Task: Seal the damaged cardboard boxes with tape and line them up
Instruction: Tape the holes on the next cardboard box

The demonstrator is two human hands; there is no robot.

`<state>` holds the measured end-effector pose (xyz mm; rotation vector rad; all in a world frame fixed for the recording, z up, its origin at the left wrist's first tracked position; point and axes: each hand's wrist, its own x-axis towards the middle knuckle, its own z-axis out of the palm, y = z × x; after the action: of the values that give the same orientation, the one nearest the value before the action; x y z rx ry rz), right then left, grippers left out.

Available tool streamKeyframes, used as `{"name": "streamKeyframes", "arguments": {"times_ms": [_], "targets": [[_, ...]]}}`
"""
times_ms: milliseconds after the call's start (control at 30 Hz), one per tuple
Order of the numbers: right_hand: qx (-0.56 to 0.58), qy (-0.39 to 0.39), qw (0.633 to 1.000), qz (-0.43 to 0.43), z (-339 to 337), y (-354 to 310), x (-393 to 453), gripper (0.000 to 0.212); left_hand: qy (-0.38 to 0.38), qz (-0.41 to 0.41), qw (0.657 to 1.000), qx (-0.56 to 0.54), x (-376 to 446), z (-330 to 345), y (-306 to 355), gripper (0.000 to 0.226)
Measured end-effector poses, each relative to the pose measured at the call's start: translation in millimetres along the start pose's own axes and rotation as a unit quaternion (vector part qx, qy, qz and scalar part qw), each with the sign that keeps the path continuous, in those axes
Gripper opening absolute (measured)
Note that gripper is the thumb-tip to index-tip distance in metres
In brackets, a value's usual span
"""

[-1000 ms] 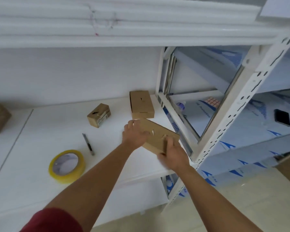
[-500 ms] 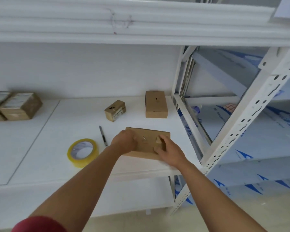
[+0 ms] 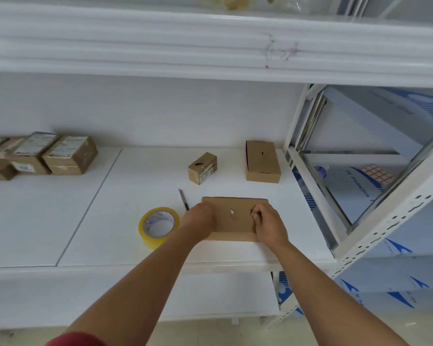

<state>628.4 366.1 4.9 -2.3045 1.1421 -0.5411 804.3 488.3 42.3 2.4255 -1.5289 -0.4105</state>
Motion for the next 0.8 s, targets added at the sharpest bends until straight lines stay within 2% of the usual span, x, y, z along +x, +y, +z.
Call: {"name": "streamKeyframes", "arguments": {"times_ms": [167, 333, 433, 633, 800], "targets": [[-0.052, -0.019, 0.998, -0.022, -4.3, 3.3, 1.7, 0.018, 0.033, 0.023, 0.999, 0.027, 3.6, 7.8, 3.6, 0.03], [-0.086, -0.045, 0.995, -0.034, -7.7, 8.1, 6.6, 0.016, 0.054, 0.03, 0.997, 0.046, 7.1, 15.9, 9.8, 0.021], [-0.102, -0.066, 0.992, -0.039, -8.6, 12.5, 11.0, 0.016, 0.043, 0.032, 0.997, 0.049, 7.6, 16.2, 11.9, 0.02], [-0.078, -0.099, 0.992, -0.017, -7.6, 14.6, 19.8, 0.014, 0.0, 0.022, 0.999, 0.042, 7.7, 18.8, 17.8, 0.031], [-0.072, -0.095, 0.993, -0.017, -5.9, 16.3, 20.1, 0.013, 0.001, 0.008, 1.0, -0.012, 10.5, 25.3, 26.1, 0.027]]}}
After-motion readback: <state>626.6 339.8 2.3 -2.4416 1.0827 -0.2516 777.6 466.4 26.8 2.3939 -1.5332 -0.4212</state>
